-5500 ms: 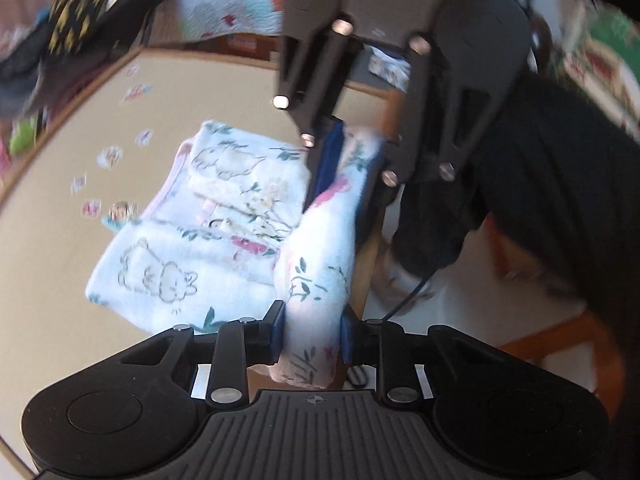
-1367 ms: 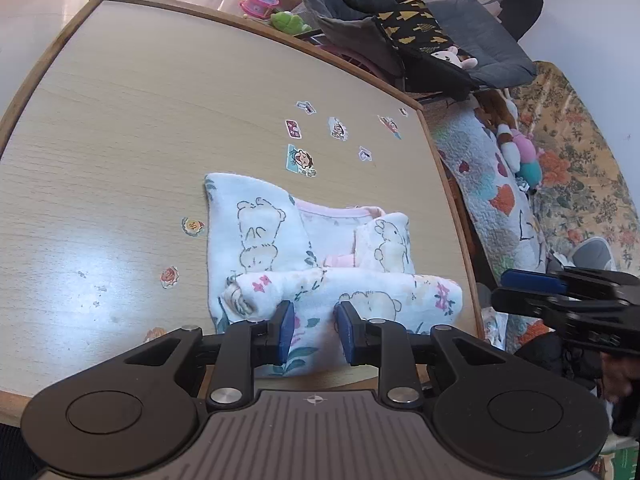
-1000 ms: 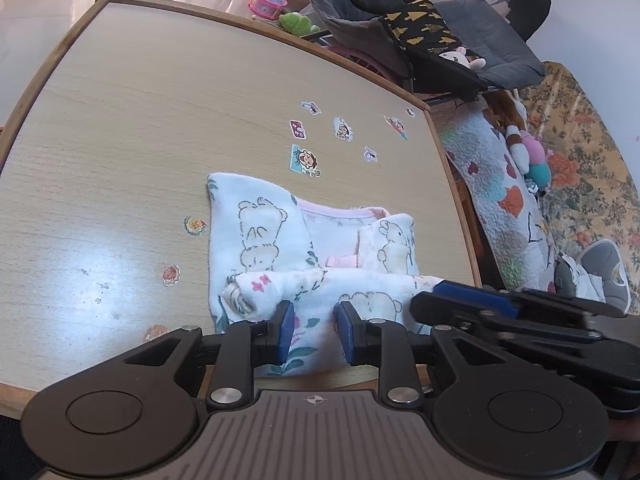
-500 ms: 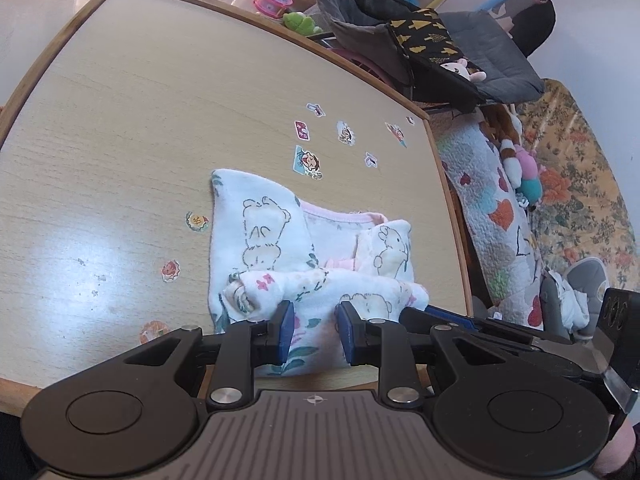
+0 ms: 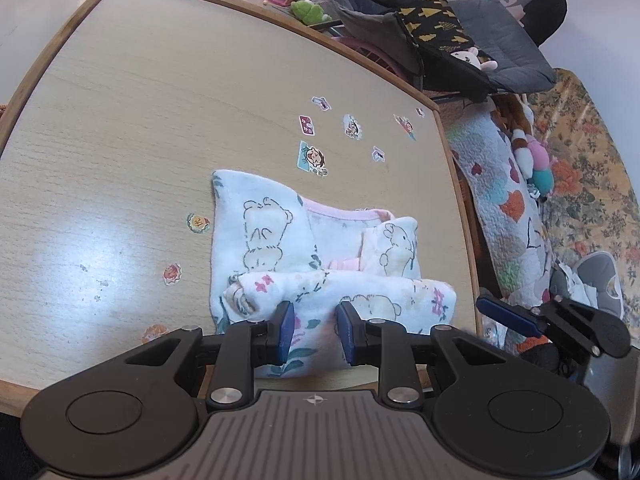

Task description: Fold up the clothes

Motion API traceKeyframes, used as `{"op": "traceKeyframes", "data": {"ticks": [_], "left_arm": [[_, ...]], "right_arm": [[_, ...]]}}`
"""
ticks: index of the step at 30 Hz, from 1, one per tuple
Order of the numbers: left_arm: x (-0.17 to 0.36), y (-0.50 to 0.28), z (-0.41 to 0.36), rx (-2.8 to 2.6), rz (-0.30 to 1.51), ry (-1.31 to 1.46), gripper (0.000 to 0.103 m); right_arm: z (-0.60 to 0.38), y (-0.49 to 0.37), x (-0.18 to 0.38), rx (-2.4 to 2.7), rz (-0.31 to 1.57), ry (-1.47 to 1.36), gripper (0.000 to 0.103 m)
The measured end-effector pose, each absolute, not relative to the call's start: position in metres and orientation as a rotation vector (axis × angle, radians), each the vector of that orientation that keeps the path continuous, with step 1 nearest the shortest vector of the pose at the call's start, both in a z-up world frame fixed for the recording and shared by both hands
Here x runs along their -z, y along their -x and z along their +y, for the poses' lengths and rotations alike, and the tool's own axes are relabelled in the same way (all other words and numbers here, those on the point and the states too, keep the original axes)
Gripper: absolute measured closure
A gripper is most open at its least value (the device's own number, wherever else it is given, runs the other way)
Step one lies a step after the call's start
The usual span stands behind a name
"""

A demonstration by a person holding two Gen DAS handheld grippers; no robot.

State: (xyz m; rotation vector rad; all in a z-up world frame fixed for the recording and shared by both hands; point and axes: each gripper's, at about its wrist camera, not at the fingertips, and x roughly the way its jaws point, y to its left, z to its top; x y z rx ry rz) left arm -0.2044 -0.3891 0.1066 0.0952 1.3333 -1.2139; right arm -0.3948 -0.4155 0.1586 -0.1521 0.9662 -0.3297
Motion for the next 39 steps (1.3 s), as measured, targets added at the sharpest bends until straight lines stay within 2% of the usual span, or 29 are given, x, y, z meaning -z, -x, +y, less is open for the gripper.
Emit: {"op": "traceKeyframes", "data": {"ticks": [5, 8, 11, 13, 16, 22, 24, 30, 35, 39], "left_arm": [[-0.104, 0.199, -0.392, 1.205, 1.371, -0.083, 0.074], [-0.103, 0.199, -0.393, 1.216, 1.371, -0.086, 0.074], [-0.104, 0.201, -0.391, 1.257, 1.355, -0.089, 0.067], [-0.108, 0.205, -0.39, 1.305, 1.325, -0.106, 0.057], [-0.123, 0.215, -0.387, 1.412, 1.213, -0.188, 0.045], [-0.155, 0.249, -0.375, 1.667, 0.776, -0.658, 0.033], [-0.153, 0.256, -0.373, 1.723, 0.658, -0.803, 0.033], [-0.139, 0.264, -0.378, 1.82, 0.461, -1.031, 0.033], [-0.138, 0.27, -0.379, 1.844, 0.347, -1.142, 0.036], [-0.136, 0.269, -0.38, 1.876, 0.345, -1.184, 0.036]], "right_arm": [[-0.383, 0.375, -0.137, 0.128, 1.039, 0.474, 0.055], [-0.382, 0.367, -0.12, 0.1, 1.067, 0.562, 0.055], [-0.388, 0.363, -0.114, 0.099, 1.052, 0.55, 0.056], [-0.393, 0.361, -0.11, 0.093, 1.068, 0.521, 0.056], [-0.399, 0.356, -0.111, 0.098, 1.075, 0.467, 0.056], [-0.409, 0.35, -0.114, 0.074, 1.095, 0.398, 0.056], [-0.413, 0.35, -0.114, 0.063, 1.1, 0.384, 0.056], [-0.421, 0.349, -0.114, 0.038, 1.116, 0.355, 0.056], [-0.425, 0.349, -0.115, 0.034, 1.113, 0.33, 0.056], [-0.426, 0.349, -0.115, 0.036, 1.111, 0.329, 0.056]]}}
